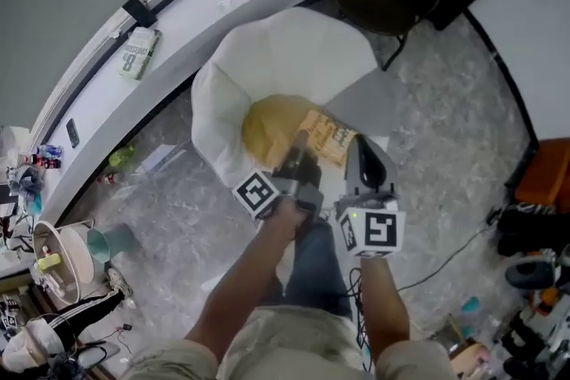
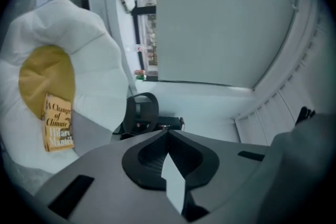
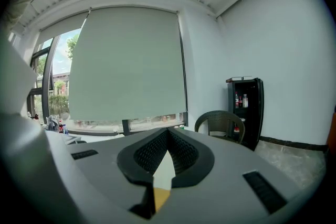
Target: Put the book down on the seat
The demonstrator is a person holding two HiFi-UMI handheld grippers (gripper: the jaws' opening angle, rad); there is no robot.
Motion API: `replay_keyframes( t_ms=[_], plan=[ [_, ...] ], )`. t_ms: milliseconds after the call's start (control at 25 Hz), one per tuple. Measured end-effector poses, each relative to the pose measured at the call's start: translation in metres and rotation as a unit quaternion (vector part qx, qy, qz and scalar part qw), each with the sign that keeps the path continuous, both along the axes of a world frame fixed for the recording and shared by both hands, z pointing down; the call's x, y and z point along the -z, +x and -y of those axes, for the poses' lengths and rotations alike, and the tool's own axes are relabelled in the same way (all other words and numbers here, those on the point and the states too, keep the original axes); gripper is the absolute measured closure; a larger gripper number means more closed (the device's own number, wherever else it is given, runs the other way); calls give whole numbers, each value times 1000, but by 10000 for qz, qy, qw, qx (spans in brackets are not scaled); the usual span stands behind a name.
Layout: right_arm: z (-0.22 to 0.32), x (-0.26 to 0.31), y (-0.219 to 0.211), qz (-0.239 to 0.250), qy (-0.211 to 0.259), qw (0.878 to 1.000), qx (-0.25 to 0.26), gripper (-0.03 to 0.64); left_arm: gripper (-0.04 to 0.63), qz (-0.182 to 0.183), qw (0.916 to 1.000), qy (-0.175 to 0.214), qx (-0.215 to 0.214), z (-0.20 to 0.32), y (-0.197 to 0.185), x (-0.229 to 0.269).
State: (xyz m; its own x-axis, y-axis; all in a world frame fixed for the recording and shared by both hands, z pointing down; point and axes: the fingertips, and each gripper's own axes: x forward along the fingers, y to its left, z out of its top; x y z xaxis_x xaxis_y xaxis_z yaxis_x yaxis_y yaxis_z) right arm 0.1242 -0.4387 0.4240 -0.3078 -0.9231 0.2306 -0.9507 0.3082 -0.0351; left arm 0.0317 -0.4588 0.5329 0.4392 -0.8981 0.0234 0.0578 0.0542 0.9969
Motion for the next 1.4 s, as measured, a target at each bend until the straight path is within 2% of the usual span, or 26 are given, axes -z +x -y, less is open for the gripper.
replay_keyframes(
  t_ms=[80, 240, 320, 360, 400, 440, 480, 560, 600, 720, 800, 840, 960, 1000, 1040, 1120, 1240, 1320, 1360, 1400],
  plan=[
    [-1, 9, -2, 58, 74, 9999, -53, 614, 588, 439, 9987, 195, -162, 3, -3, 22],
    [-2, 19, -10, 101, 180, 9996, -209, 614, 588, 957, 9938, 502, -257, 8, -19, 60],
    [-13, 46, -13, 83, 306, 9989, -348, 614, 588, 1331, 9870, 846, -317, 2, -34, 94],
    [-19, 60, -15, 89, 373, 9985, -395, 614, 588, 1646, 9806, 1003, -359, -2, -41, 109],
    [-25, 71, -18, 103, 447, 9981, -416, 614, 588, 2082, 9705, 1151, -397, -7, -49, 122],
    [-29, 81, -20, 101, 506, 9978, -427, 614, 588, 2566, 9569, 1295, -417, -11, -55, 133],
    [-33, 87, -21, 75, 522, 9976, -448, 614, 588, 3076, 9398, 1429, -419, -14, -60, 143],
    [-41, 99, -24, 57, 541, 9972, -511, 614, 588, 4032, 8986, 1680, -408, -22, -69, 163],
    [-46, 106, -27, 76, 578, 9969, -531, 614, 588, 4382, 8795, 1806, -417, -27, -73, 173],
    [-61, 129, -42, 46, 700, 9963, -496, 614, 588, 5019, 8353, 2185, -505, -38, -83, 199],
    [-69, 145, -53, -16, 809, 9958, -433, 614, 588, 5426, 8018, 2450, -517, -41, -90, 218],
    [-72, 153, -58, -62, 872, 9953, -410, 614, 588, 5653, 7813, 2601, -493, -42, -93, 228],
    [-81, 169, -68, -198, 1002, 9941, -360, 614, 588, 6298, 7121, 3083, -339, -51, -99, 256],
    [-84, 173, -71, -215, 1023, 9939, -356, 614, 588, 6446, 6933, 3208, -294, -55, -102, 263],
    [-86, 176, -75, -223, 1039, 9937, -365, 614, 588, 6545, 6796, 3303, -267, -59, -106, 270],
    [-89, 181, -81, -230, 1057, 9934, -387, 614, 588, 6649, 6648, 3399, -224, -65, -115, 279],
    [-92, 181, -92, -240, 1060, 9937, -291, 614, 588, 6764, 6536, 3392, -145, -72, -124, 284],
    [-95, 179, -98, -295, 938, 9948, -255, 614, 588, 6852, 6432, 3416, -103, -81, -124, 284],
    [-96, 178, -100, -331, 815, 9958, -259, 614, 588, 6874, 6399, 3435, -81, -85, -125, 286],
    [-97, 177, -102, -351, 726, 9964, -264, 614, 588, 6867, 6405, 3438, -57, -87, -125, 287]
  ],
)
